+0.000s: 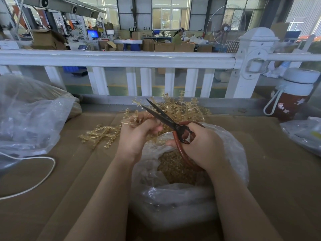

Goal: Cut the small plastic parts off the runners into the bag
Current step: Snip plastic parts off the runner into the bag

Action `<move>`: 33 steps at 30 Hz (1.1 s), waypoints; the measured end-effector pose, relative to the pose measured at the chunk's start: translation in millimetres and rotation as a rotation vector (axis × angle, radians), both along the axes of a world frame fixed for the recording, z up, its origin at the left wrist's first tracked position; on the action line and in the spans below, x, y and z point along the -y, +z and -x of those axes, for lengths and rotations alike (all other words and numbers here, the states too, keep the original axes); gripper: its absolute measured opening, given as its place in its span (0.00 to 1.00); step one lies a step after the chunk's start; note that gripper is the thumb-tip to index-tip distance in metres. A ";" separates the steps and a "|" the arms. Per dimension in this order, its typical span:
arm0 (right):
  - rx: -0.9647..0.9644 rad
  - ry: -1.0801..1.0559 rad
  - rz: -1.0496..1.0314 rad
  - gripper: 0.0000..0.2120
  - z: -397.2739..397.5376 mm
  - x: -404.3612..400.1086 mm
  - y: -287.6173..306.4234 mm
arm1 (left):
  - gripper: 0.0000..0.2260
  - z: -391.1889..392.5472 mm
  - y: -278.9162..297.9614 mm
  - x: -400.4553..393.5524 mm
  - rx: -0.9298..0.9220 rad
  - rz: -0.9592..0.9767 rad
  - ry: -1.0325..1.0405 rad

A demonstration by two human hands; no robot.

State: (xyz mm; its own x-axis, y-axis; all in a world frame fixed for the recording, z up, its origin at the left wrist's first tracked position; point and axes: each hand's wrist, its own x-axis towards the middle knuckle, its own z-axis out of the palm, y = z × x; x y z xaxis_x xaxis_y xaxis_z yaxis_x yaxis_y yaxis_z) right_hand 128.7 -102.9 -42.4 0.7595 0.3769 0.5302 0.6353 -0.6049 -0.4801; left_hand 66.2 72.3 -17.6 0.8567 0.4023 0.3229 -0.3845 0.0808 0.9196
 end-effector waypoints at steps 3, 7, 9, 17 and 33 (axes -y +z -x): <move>-0.008 -0.011 0.013 0.27 -1.0 0.3 0.7 | 0.10 0.5 0.5 0.0 -0.004 0.010 -0.011; 0.002 -0.016 0.013 0.28 -2.0 0.7 0.5 | 0.09 0.1 -0.1 -0.8 0.008 0.004 -0.029; 0.008 -0.023 0.015 0.28 -2.5 0.6 0.4 | 0.13 -0.5 -0.9 -1.5 0.018 -0.008 -0.041; -0.022 0.002 -0.003 0.30 -4.0 0.3 -1.3 | 0.10 -2.6 -0.7 0.3 -0.037 0.076 -0.036; -0.345 0.091 -0.169 0.34 -4.4 -3.4 -2.3 | 0.06 -5.4 -4.2 -2.4 -0.224 0.240 -0.027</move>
State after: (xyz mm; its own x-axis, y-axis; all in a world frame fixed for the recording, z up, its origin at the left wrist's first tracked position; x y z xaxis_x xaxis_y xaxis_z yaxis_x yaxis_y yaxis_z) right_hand 133.1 -99.4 -44.7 0.8714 0.3798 0.3104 0.4667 -0.4475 -0.7628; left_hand 71.6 74.6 -21.7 0.9070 0.4204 0.0237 -0.1694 0.3128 0.9346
